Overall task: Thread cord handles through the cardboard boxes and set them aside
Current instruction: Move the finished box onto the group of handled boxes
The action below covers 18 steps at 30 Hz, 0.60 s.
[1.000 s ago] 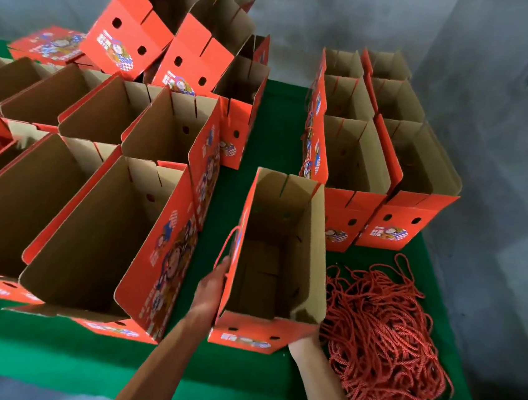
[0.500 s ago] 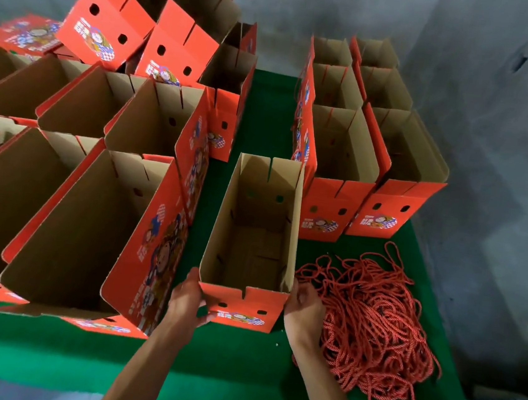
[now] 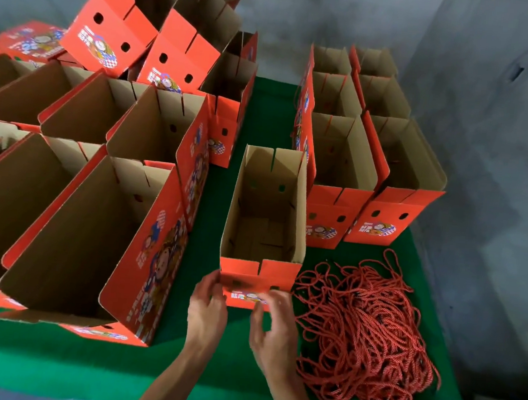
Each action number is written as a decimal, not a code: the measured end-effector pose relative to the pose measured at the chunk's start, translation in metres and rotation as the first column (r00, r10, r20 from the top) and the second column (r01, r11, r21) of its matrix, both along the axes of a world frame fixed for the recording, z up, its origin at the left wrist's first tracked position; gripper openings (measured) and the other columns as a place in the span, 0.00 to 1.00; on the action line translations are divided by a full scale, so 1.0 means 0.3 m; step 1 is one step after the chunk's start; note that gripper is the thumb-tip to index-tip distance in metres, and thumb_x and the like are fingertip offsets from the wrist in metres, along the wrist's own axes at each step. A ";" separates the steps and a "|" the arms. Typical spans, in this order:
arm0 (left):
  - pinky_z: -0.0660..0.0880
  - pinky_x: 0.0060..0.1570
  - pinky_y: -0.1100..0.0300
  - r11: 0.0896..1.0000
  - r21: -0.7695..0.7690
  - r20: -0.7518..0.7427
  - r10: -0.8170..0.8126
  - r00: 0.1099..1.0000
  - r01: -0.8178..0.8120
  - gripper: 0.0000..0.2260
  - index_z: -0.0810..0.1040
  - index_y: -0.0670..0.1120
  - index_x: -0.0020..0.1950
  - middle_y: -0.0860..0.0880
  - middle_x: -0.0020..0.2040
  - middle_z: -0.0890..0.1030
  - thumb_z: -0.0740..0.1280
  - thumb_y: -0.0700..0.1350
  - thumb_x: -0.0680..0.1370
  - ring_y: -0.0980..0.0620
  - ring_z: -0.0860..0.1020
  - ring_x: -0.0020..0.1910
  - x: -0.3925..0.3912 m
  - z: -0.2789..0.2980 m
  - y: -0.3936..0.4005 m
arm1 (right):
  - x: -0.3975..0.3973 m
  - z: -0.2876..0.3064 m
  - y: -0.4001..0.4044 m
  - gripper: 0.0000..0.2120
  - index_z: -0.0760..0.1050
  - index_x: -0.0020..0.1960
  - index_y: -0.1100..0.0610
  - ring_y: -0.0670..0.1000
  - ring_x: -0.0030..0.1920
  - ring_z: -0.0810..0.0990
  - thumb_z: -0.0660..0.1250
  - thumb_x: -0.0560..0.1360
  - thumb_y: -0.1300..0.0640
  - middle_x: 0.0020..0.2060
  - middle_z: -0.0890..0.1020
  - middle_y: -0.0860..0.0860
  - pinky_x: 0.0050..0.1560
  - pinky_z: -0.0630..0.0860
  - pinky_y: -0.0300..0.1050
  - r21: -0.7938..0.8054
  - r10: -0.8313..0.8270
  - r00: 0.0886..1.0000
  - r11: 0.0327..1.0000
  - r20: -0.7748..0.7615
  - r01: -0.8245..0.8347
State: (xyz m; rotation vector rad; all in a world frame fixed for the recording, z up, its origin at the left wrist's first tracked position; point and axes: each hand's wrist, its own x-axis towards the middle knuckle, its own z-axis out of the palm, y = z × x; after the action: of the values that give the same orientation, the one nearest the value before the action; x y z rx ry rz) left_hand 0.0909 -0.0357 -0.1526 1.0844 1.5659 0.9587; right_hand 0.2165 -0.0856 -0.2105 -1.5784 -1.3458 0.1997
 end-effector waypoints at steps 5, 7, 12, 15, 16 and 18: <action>0.65 0.69 0.61 0.988 0.127 -0.187 -0.064 0.980 0.089 0.18 0.73 0.48 0.74 0.50 0.73 0.74 0.60 0.42 0.85 0.53 0.71 0.72 0.005 0.050 0.016 | -0.078 0.017 0.032 0.33 0.61 0.80 0.41 0.58 0.73 0.69 0.68 0.78 0.51 0.75 0.64 0.60 0.69 0.74 0.52 -0.333 -0.016 0.909 0.927 0.417 0.170; 0.64 0.70 0.62 0.957 0.257 -0.296 -0.057 0.953 0.137 0.17 0.73 0.47 0.73 0.49 0.74 0.73 0.63 0.40 0.84 0.52 0.70 0.74 -0.015 0.098 0.017 | -0.098 0.023 0.058 0.41 0.54 0.82 0.40 0.62 0.77 0.64 0.72 0.76 0.50 0.80 0.57 0.64 0.74 0.69 0.57 -0.394 0.001 0.887 0.896 0.462 0.204; 0.61 0.78 0.45 0.787 0.526 -0.621 0.096 0.778 0.323 0.13 0.79 0.41 0.65 0.43 0.72 0.75 0.68 0.40 0.81 0.44 0.69 0.75 -0.091 0.278 0.031 | -0.096 0.015 0.145 0.50 0.48 0.83 0.41 0.68 0.75 0.65 0.75 0.72 0.50 0.81 0.48 0.67 0.72 0.69 0.62 -0.404 -0.004 0.866 0.883 0.500 0.238; 0.44 0.81 0.42 0.824 0.451 -0.788 0.186 0.587 0.344 0.17 0.77 0.44 0.69 0.41 0.75 0.72 0.68 0.45 0.81 0.42 0.63 0.79 -0.148 0.378 0.045 | -0.068 0.022 0.226 0.47 0.48 0.84 0.43 0.69 0.73 0.66 0.73 0.74 0.51 0.81 0.49 0.67 0.72 0.67 0.63 -0.398 0.003 0.836 0.881 0.549 0.258; 0.41 0.80 0.41 0.860 0.403 -0.820 0.187 0.541 0.314 0.19 0.75 0.45 0.72 0.41 0.77 0.69 0.67 0.48 0.81 0.41 0.60 0.80 -0.166 0.402 0.049 | -0.056 0.030 0.257 0.46 0.48 0.84 0.44 0.68 0.73 0.66 0.71 0.75 0.51 0.81 0.50 0.66 0.73 0.66 0.63 -0.408 0.013 0.825 0.873 0.566 0.267; 0.43 0.79 0.39 0.915 0.323 -0.832 0.152 0.533 0.243 0.24 0.68 0.47 0.77 0.41 0.80 0.63 0.64 0.51 0.82 0.41 0.55 0.82 -0.200 0.438 0.062 | -0.030 0.057 0.331 0.42 0.52 0.83 0.44 0.67 0.72 0.67 0.70 0.76 0.50 0.79 0.56 0.65 0.72 0.67 0.63 -0.418 0.019 0.807 0.863 0.590 0.286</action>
State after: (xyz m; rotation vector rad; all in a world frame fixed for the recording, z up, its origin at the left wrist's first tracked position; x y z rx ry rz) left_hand 0.0307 -0.0173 -0.0214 2.1239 2.1335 0.7411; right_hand 0.2075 0.0136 -0.1935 -2.2944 -1.7236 -0.0520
